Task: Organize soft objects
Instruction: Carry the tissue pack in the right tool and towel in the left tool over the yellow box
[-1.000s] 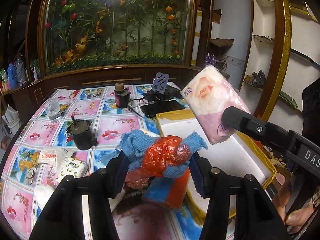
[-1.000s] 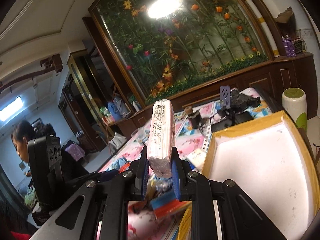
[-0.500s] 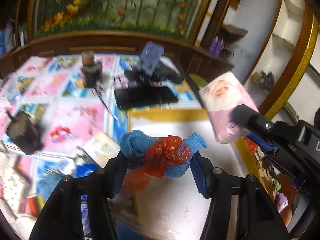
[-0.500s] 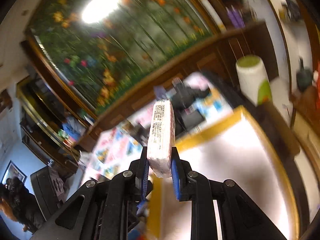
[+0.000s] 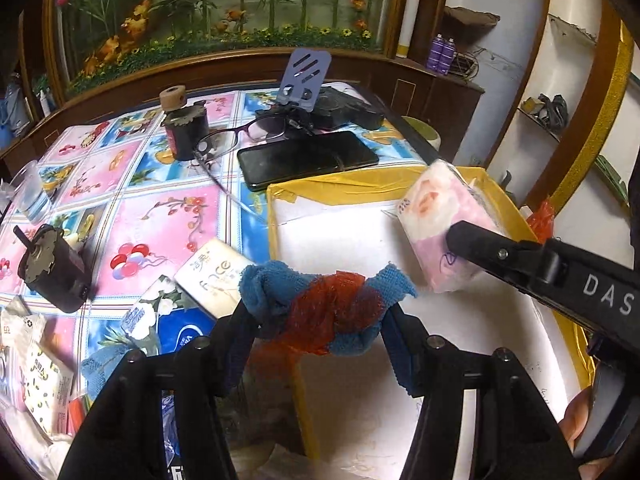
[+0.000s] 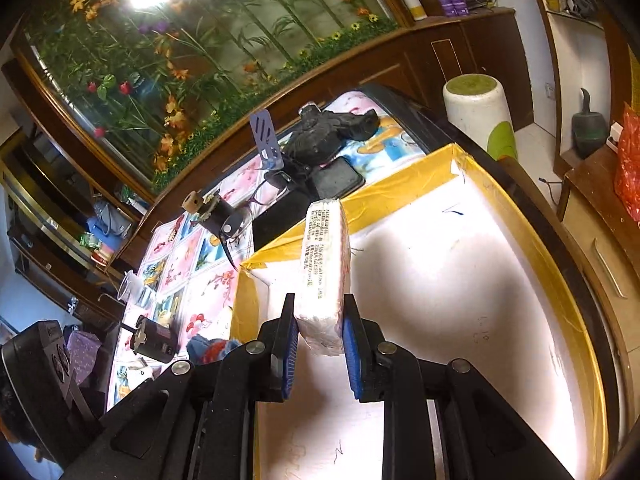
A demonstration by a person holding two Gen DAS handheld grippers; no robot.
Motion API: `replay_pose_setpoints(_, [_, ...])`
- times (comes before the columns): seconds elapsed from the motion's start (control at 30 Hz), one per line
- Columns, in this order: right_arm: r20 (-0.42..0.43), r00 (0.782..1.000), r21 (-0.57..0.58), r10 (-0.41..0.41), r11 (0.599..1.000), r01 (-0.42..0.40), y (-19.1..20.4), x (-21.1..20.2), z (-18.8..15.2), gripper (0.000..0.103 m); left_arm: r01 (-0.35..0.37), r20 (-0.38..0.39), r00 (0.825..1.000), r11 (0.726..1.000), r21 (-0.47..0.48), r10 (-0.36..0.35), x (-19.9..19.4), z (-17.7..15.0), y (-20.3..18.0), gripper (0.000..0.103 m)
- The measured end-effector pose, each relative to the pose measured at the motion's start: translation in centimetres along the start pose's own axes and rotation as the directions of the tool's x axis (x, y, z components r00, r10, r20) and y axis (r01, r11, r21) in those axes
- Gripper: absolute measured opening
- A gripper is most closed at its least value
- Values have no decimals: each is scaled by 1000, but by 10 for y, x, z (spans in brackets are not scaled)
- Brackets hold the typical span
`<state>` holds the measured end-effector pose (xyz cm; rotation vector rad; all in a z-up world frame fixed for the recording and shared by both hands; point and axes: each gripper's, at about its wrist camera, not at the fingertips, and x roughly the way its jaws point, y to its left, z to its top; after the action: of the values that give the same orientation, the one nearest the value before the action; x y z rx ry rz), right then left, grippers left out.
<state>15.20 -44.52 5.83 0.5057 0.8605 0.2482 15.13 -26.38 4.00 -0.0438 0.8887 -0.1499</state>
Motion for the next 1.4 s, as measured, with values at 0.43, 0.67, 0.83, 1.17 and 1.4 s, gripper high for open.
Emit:
replay_pose_setpoints(0.43, [-46,999,-8,11,1000,-11,3,18,-4,23,-49,-6,999,999,4,49,7,0,4,68])
replay_pose_setpoints(0.67, [-55,998,-7,7,1000,-8,5,19,-5,24,-48,-31,998,999,-2,48,14,-2,5,69])
replay_pose_setpoints(0.83, [-51,999,-7,7,1000,-7,4,18,-5,26,-45,-31,999,999,-3,45,14,-2,6,69])
replay_pose_setpoints(1.17, [-51,999,-9,8,1000,-9,6,17,-5,35,-21,-32,999,1000,2,21,14,-2,3,76])
replay_pose_setpoints(1.4, [-14,1000,-15,-2,1000,2,7,10,-4,42,-9,-33,999,1000,9,9,14,-3,0,78])
